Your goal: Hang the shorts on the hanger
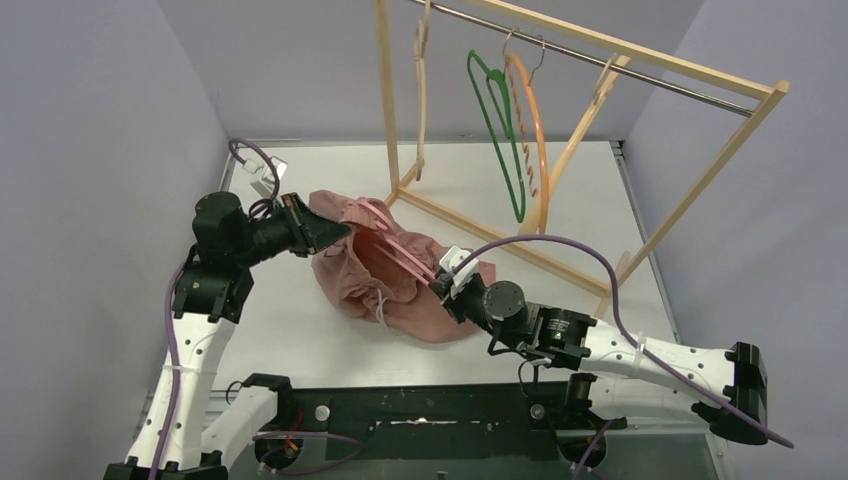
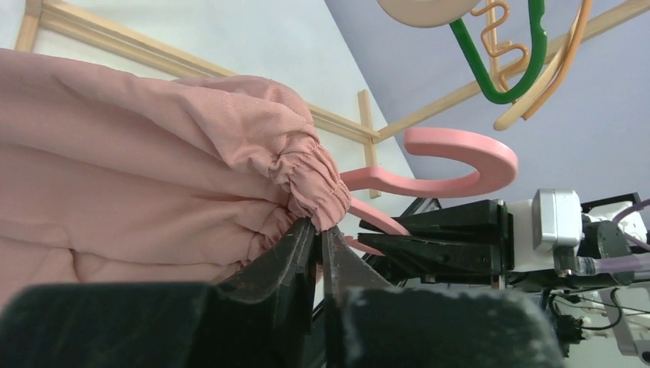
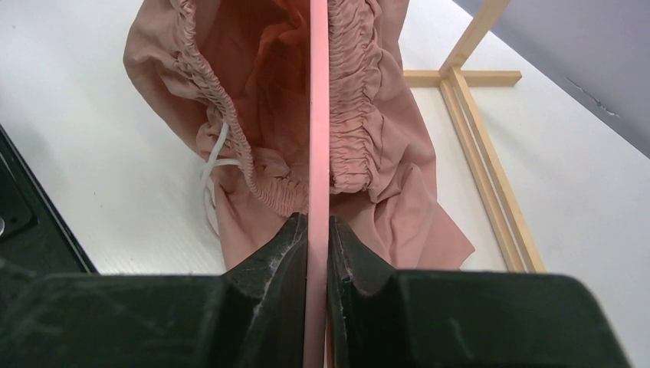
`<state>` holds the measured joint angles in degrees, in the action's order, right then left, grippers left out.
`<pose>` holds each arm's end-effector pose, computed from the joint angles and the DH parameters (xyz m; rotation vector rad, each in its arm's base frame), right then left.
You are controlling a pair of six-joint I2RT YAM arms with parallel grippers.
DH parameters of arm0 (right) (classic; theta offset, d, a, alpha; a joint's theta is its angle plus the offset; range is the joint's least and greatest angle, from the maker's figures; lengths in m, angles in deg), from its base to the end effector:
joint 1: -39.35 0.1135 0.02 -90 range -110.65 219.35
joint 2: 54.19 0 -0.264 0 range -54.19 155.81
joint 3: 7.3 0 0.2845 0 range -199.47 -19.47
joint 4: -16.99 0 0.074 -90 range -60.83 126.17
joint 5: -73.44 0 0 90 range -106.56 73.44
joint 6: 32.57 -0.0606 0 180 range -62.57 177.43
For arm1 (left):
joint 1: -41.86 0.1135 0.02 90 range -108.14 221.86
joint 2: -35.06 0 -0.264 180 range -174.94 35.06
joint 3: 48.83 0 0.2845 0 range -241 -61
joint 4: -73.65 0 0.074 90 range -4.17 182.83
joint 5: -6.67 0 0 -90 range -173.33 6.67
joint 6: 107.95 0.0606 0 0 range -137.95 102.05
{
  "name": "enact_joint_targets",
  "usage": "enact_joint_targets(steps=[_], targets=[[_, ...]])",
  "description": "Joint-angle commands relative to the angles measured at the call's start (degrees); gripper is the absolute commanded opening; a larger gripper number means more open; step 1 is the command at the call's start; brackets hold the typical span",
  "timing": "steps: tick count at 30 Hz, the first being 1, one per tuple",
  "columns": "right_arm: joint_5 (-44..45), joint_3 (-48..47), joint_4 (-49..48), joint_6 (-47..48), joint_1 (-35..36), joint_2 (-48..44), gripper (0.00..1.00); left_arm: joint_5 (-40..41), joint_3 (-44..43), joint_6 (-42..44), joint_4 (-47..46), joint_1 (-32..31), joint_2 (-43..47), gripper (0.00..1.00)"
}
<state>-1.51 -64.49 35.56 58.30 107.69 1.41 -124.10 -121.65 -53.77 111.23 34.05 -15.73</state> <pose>0.1187 0.2563 0.3005 -0.9198 1.6579 0.5684 0.2248 -0.0708 0.3926 0.0596 1.9400 -1.1718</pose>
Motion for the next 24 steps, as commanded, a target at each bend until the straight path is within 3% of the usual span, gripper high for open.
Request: enact_joint_targets(steps=[1,3,5,9,13,16,20,24], targets=[[3.7,4.4,-20.8,-1.0,0.5,-2.2,0.0,-2.6,1.2,-2.2,-8.2,0.1,2.9,0.11],[5.4,6.4,-25.2,-1.4,0.5,-3.1,0.0,0.2,1.7,-0.3,-7.7,0.1,4.1,0.28],[4.2,8.2,-29.0,-1.3,0.6,-4.0,0.0,4.2,1.1,4.1,-6.4,0.1,5.0,0.37],[3.8,10.1,-33.2,-2.0,0.7,-5.6,0.0,8.8,-1.2,13.8,-3.9,0.1,5.4,0.41],[4.6,12.3,-36.1,-0.6,0.6,-7.3,0.0,9.8,0.0,23.1,-7.5,0.0,7.5,0.41],[3.9,13.3,-35.7,-0.1,0.6,-9.1,0.0,6.7,3.9,33.5,-12.7,-0.2,9.6,0.42],[1.3,14.4,-32.5,-0.1,0.6,-12.5,0.0,-3.3,9.4,53.1,-15.5,-1.3,13.4,0.45],[-1.8,14.5,-27.3,-0.9,0.7,-15.2,0.0,-9.2,12.6,64.4,-19.2,-1.5,17.0,0.5]])
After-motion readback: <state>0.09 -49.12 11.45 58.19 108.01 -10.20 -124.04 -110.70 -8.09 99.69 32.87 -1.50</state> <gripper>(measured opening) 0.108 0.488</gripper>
